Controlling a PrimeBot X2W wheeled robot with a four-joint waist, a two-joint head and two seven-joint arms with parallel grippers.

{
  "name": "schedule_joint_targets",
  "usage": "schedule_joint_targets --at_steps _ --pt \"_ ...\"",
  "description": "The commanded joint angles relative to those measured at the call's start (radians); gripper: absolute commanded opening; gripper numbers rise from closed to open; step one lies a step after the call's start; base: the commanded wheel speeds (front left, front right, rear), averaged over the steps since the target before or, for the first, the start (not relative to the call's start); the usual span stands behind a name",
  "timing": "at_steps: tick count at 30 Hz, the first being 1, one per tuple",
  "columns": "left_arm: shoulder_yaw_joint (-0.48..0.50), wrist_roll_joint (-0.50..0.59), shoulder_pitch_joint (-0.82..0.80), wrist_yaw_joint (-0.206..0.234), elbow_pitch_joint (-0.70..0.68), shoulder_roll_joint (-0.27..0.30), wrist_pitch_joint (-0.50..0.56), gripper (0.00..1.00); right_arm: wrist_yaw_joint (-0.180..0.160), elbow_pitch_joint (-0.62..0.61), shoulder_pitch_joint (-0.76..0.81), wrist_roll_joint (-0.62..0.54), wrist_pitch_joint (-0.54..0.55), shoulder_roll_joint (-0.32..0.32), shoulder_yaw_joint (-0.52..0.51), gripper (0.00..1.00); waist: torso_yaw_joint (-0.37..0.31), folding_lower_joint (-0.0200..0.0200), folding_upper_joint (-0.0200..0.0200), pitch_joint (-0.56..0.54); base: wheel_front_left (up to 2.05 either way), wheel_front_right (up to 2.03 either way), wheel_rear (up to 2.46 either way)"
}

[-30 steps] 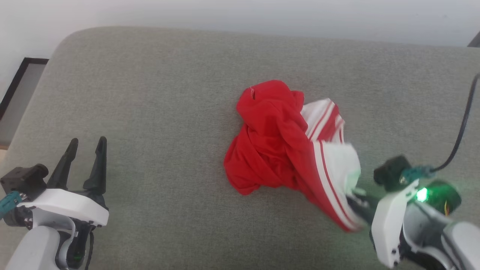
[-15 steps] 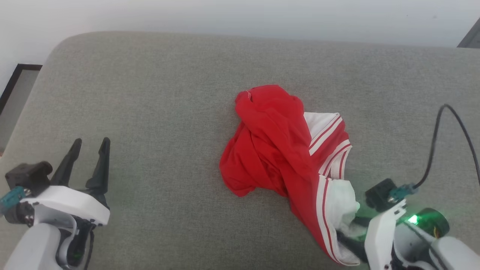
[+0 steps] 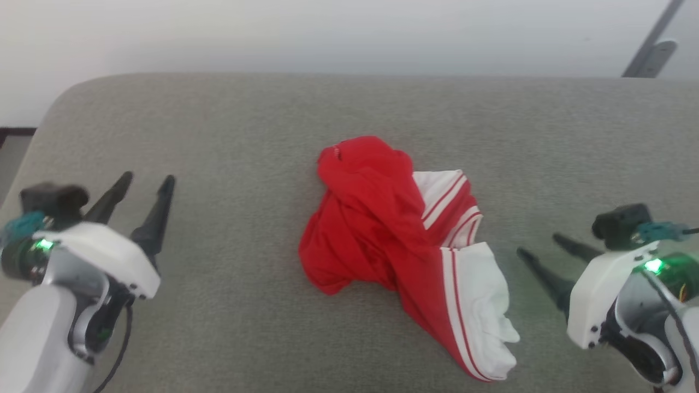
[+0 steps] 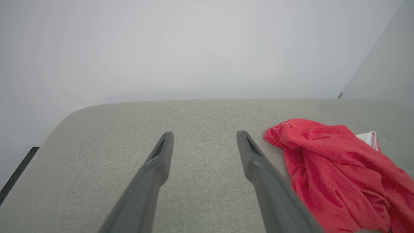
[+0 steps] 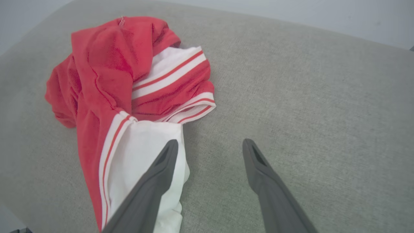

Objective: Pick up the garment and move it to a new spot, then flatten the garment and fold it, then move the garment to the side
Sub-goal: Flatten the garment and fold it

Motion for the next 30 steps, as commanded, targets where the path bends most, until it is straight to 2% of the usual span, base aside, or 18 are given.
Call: schedule_joint_targets --at_steps 1,8,14,23,30 --pt "-0.010 -0.006 -0.025 0.001 -0.010 0.002 0.031 1.00 0.000 -0.003 -0.008 -0.021 -0.022 0.015 -0.015 1.00 -0.020 0.0000 -0.0001 -0.009 0.00 0.00 0.00" --pt "-0.069 -0.024 -0.137 0.001 -0.034 0.009 0.217 1.00 0.000 0.048 -0.054 -0.161 -0.165 0.111 -0.138 1.00 -0.099 0.0000 -0.0001 -0.003 0.00 0.00 0.00" --pt "-0.126 -0.033 -0.235 0.002 0.006 -0.005 0.368 1.00 0.000 0.143 -0.116 -0.278 -0.318 0.200 -0.224 1.00 -0.172 0.0000 -0.0001 0.026 0.00 0.00 0.00" --pt "-0.191 -0.034 -0.340 0.027 0.111 -0.046 0.541 1.00 0.000 0.284 -0.183 -0.336 -0.441 0.285 -0.238 1.00 -0.239 0.0000 -0.0001 0.082 0.00 0.00 0.00" --pt "-0.232 -0.036 -0.411 0.067 0.224 -0.095 0.658 1.00 0.000 0.365 -0.230 -0.329 -0.484 0.305 -0.202 1.00 -0.262 0.0000 -0.0001 0.129 0.00 0.00 0.00"
